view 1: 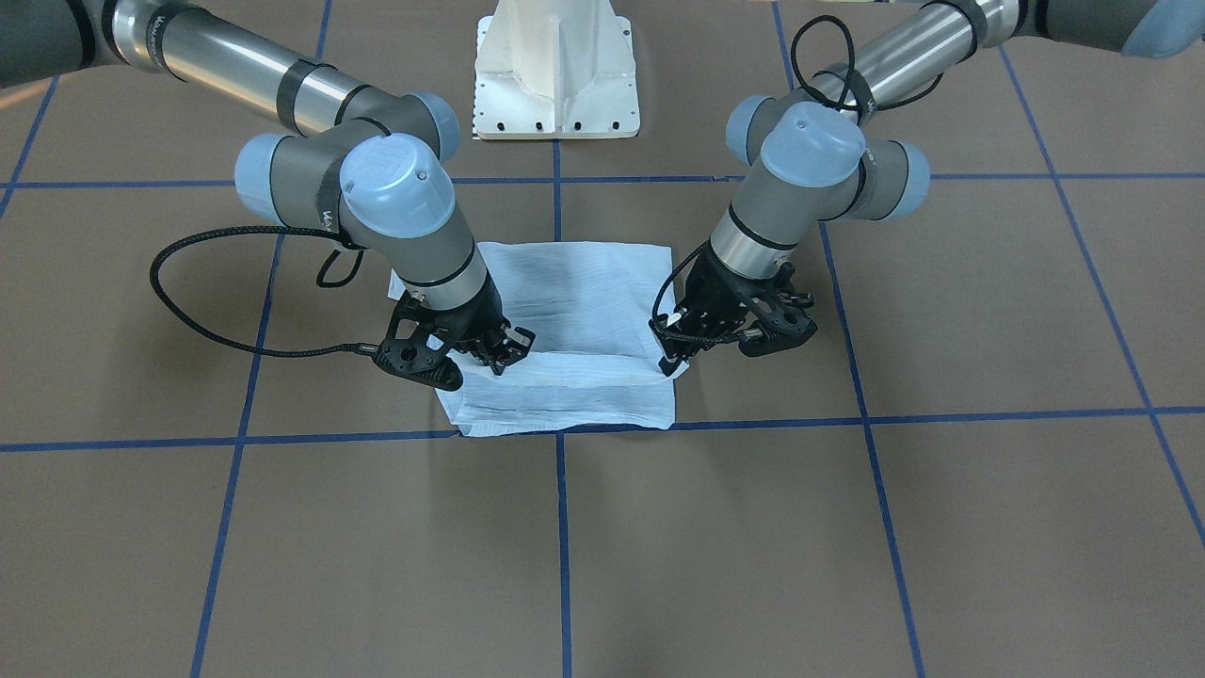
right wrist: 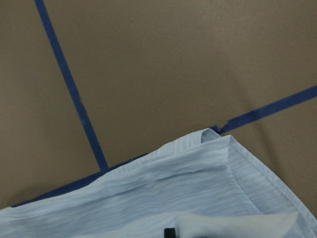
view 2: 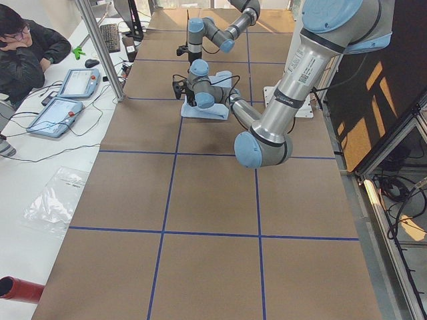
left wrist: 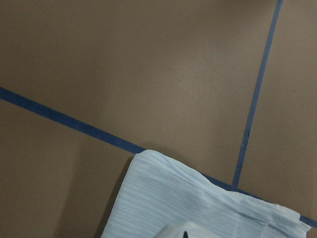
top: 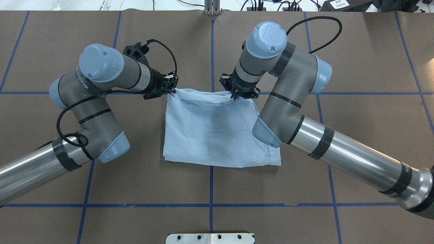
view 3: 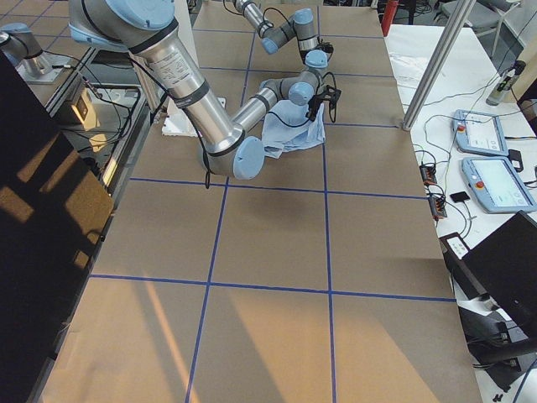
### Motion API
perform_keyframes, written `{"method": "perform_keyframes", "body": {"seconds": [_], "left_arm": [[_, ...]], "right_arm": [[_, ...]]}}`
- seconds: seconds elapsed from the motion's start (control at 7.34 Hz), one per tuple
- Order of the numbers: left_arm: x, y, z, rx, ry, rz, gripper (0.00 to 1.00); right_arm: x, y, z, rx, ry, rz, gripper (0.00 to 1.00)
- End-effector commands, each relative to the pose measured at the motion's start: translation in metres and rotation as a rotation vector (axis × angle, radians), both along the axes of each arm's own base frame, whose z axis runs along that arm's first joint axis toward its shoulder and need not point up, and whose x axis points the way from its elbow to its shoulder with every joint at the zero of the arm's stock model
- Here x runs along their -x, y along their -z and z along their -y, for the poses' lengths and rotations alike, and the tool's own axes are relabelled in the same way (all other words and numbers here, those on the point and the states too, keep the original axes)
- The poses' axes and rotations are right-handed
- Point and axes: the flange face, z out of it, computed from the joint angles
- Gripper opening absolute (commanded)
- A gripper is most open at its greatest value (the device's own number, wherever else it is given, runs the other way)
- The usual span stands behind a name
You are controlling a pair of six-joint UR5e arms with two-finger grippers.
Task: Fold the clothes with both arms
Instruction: 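Lay the edge onto the far edge and open both grippers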
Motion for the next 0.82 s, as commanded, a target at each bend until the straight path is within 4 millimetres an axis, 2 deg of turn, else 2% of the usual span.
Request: {"method": "perform_keyframes", "body": {"seconds": [0.0, 0.27, 0.41, 0.54, 0.68], "left_arm": [[0.001, 0.001, 0.002, 0.010, 0.007, -0.003, 1.00], [0.018, -0.002, 0.018, 0.009, 0.035, 0.007, 1.00], [0.022, -0.004, 0.018, 0.020, 0.007, 0.002, 1.00], [0.041, -0.010, 0.027, 0.033, -0.012, -0.004, 1.00], [0.066, -0.028, 0.013, -0.028, -0.047, 0.018, 1.00]], "right_arm": [[-0.006, 0.011, 0.009, -0.010, -0.013, 0.009, 1.00], [-0.011, 0.023, 0.014, -0.032, -0.007, 0.024, 1.00], [-0.011, 0.027, 0.014, -0.042, 0.001, 0.026, 1.00], [-0.017, 0.032, 0.013, -0.099, 0.039, 0.026, 1.00], [-0.049, 0.013, 0.025, -0.149, 0.051, 0.007, 1.00]]}}
